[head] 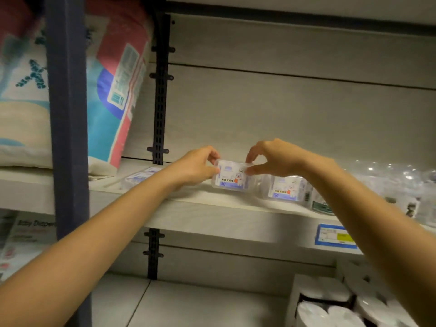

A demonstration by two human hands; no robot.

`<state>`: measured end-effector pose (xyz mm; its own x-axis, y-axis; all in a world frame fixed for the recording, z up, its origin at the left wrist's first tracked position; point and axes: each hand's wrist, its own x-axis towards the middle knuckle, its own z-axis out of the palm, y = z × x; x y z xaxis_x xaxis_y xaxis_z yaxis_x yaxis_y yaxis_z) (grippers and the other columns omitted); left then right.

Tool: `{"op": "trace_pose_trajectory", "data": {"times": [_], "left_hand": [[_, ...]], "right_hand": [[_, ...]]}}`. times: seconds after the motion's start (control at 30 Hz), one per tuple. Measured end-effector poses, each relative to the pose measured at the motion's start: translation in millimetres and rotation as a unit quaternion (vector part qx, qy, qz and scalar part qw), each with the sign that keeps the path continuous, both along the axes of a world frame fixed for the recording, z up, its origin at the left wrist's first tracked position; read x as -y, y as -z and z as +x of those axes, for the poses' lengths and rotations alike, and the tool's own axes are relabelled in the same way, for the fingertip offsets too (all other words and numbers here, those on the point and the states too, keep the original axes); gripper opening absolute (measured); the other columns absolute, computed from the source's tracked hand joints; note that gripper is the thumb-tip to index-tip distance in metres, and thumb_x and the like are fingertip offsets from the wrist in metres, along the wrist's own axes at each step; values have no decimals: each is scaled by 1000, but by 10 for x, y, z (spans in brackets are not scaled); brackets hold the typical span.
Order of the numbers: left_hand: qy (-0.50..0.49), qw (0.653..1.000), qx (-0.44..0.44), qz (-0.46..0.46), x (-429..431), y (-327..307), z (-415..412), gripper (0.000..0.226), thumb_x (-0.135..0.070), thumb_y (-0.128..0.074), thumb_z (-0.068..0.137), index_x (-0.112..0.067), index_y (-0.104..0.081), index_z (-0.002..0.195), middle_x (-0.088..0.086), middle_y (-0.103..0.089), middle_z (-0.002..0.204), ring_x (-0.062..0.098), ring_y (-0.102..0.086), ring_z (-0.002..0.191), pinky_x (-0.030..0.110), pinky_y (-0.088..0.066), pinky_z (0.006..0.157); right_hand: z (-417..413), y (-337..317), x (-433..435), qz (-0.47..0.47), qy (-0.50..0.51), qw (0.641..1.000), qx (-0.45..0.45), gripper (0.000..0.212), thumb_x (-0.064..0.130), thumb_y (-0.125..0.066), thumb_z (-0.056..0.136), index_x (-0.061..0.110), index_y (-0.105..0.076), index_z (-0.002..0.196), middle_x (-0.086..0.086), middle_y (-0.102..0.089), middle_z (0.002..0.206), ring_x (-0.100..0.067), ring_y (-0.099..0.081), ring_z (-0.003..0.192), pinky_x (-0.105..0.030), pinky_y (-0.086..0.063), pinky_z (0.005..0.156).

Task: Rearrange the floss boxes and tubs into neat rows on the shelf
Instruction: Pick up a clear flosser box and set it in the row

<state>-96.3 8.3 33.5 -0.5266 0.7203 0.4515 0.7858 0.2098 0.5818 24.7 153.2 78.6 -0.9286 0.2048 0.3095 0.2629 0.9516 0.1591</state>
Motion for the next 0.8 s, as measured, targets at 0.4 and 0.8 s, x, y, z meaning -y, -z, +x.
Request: {"op": "trace_pose_trajectory", "data": {"times": [0.4,0.8], "left_hand": [[-40,996,-80,-7,-166,52,63,38,-12,-65,82,-9,-62,119,5,-65,120,18,-65,95,29,-50,85],[-96,978,-170,72,152,-92,94,28,-17,-57,89,-11,-63,115,6,-65,117,18,-61,98,31,-47,92]], "right_hand": [[-29,116,-97,105,1,993,-60,32,43,-63,81,29,-64,110,4,-60,122,-20,-52,114,-34,-35,97],[-32,140,83,-58,-114,935,-332,16,29,-57,87,23,-68,98,4,-69,94,-16,-64,91,-34,-50,82]]}}
